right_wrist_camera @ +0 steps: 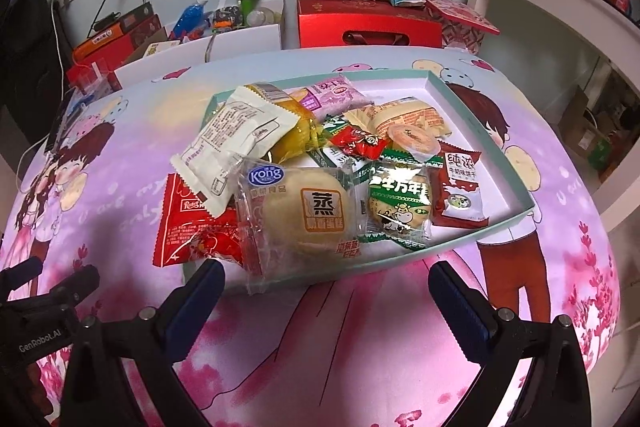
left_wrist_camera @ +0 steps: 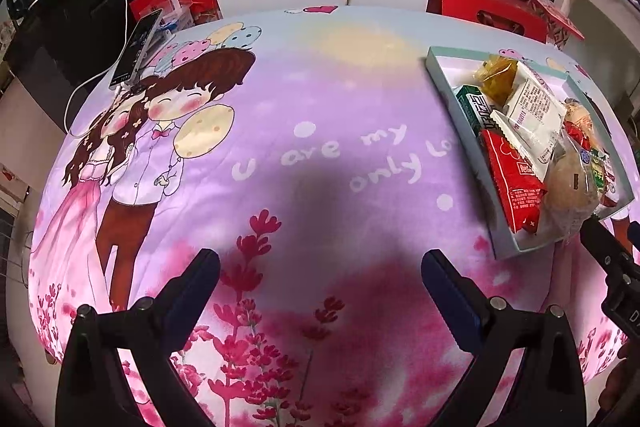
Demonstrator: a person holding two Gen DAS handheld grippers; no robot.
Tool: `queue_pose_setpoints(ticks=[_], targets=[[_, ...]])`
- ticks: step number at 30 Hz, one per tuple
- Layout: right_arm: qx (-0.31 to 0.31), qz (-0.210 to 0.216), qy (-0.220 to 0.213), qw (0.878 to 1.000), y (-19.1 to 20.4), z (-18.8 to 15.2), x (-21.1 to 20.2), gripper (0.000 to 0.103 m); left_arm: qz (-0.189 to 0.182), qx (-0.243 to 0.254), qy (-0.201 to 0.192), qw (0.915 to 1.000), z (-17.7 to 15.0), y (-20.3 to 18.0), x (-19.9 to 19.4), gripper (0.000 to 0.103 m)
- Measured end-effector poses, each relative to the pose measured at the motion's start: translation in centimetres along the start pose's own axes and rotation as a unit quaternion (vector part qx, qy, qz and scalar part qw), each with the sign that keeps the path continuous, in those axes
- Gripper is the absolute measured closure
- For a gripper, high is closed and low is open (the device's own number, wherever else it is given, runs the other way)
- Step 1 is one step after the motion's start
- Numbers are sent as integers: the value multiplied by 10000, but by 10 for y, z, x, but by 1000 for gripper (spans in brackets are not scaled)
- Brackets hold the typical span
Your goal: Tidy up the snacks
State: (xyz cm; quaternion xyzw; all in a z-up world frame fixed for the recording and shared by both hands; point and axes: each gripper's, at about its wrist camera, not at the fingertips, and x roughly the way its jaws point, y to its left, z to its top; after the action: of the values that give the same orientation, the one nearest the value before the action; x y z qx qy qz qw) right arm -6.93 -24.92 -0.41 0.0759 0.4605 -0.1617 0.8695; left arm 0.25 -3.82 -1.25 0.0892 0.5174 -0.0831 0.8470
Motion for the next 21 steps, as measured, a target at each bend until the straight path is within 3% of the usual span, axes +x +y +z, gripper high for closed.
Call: queue_pose_setpoints(ticks=[21], targets=[[-95, -87, -67, 9999, 2, 0, -2, 0, -30, -6, 52, 10000, 0, 1, 2, 2]])
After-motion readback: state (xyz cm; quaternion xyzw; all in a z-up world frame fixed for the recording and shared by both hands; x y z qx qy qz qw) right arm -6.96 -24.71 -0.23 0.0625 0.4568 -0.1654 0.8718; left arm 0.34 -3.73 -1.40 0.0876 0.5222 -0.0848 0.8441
